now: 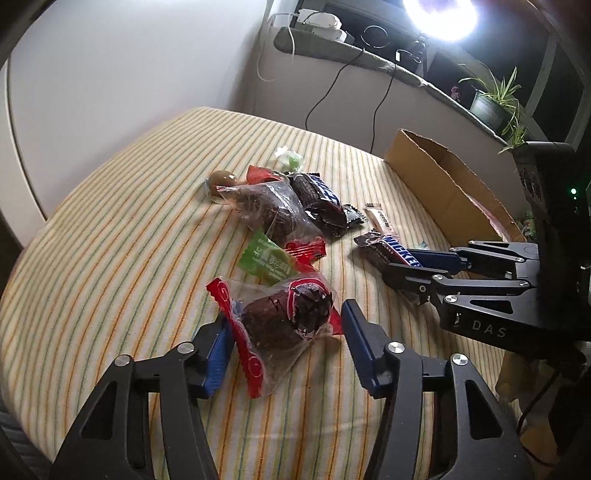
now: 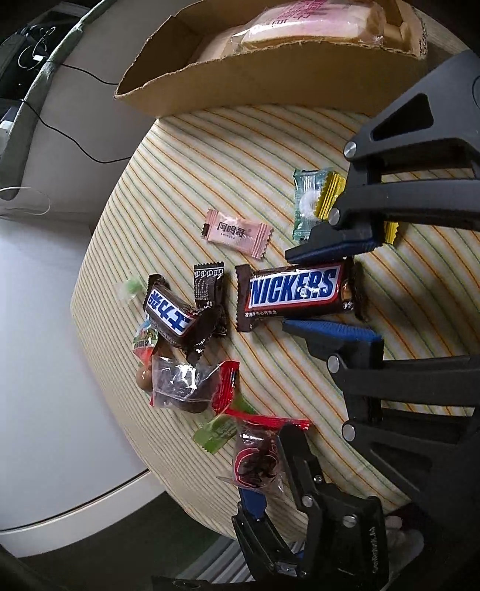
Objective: Organize snacks
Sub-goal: 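Move the right gripper to the Snickers bar while the left gripper approaches the red-wrapped chocolate pack, then grasp and lift the Snickers bar with the right gripper while the left gripper grasps the red chocolate pack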
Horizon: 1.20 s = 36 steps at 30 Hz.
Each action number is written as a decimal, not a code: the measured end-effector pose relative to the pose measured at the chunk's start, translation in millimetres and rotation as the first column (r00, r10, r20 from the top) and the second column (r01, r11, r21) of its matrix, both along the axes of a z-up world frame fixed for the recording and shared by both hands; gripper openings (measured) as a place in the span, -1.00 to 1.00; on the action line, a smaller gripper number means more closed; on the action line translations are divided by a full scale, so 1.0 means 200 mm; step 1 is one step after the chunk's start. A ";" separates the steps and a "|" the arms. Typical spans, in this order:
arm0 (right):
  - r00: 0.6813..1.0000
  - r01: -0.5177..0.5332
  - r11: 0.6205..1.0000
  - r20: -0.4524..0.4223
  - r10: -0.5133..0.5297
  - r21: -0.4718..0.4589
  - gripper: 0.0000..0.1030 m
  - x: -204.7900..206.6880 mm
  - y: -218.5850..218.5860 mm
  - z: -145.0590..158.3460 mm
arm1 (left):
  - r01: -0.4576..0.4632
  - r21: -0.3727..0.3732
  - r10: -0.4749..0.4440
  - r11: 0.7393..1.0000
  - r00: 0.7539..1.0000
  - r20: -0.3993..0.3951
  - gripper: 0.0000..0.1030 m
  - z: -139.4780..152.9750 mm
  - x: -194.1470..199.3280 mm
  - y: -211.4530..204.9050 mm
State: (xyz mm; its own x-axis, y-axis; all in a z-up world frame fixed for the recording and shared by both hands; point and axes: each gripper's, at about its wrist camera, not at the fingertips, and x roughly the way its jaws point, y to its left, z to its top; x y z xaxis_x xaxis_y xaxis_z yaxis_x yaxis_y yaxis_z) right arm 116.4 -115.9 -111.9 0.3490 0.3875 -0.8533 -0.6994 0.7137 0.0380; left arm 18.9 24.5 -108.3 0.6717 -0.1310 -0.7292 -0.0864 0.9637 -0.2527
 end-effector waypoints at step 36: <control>0.994 0.073 0.986 0.073 -0.085 0.148 -0.43 0.01 -0.24 0.32 | 0.114 -0.010 -0.111 0.993 0.981 0.161 -0.18 0.30 0.16 -0.18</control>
